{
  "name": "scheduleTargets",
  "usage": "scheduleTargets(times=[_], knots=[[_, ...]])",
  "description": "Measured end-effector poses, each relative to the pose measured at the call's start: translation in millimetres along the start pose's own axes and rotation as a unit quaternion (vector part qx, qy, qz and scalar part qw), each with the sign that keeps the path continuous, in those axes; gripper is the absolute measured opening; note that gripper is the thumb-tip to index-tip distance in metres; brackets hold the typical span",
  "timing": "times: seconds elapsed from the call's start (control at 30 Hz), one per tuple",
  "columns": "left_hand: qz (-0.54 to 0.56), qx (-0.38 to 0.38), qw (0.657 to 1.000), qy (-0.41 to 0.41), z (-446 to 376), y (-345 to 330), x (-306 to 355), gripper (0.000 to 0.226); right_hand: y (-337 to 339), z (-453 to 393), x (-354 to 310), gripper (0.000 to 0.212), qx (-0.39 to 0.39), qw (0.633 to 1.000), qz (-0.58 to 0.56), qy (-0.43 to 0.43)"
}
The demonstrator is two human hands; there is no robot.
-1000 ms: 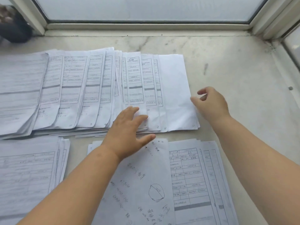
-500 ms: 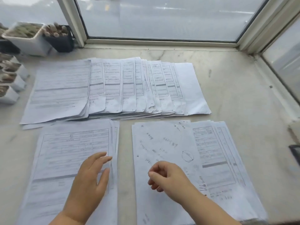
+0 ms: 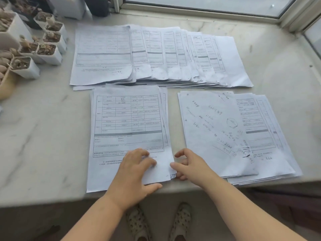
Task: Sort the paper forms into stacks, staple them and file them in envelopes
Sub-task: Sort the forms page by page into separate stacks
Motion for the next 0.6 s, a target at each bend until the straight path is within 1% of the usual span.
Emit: scheduleTargets(times=[0.1,0.27,0.37,0.43,0.5,0.57,0.6], knots=[[0.01,0.001,1.0,-0.01,-0.1,-1.4,-2.1,0.052,-1.9,-1.1,-0.1,0.027,-0.017,0.997,-0.07,0.008],[0.058,-0.008,0.998,-0.001,2.7,-5.6,-9.6,0.044,-1.7,-1.3,7.8,0.032,-0.03,0.993,-0.106,0.035],[0.101,-0.002,0.995,0.012,2.6,-4.6,-12.7,0.029,-2.8,-0.9,8.5,0.031,-0.035,0.991,-0.124,0.045],[0.18,0.013,0.983,0.046,2.9,-0.9,-16.6,0.019,-3.6,-0.9,8.3,0.027,-0.041,0.99,-0.124,0.051],[0.257,0.039,0.961,0.097,3.0,4.0,-23.9,0.016,-3.5,-0.1,7.1,0.023,-0.046,0.989,-0.129,0.053],[0.281,0.067,0.947,0.144,3.0,9.3,-26.8,0.017,-4.4,1.7,5.6,0.021,-0.049,0.988,-0.139,0.05],[0.284,0.082,0.941,0.166,4.2,11.4,-27.5,0.022,-3.1,1.4,5.3,0.019,-0.036,0.989,-0.133,0.053]])
Point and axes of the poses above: each hand's wrist, its own z-axis away from the middle knuckle, its own y-axis out of the back of the hand, x = y × z, the point moved 7 cm from there along -z, towards the middle knuckle, and after that the axes turned 10 degrees about -z, right-handed, at the moved point
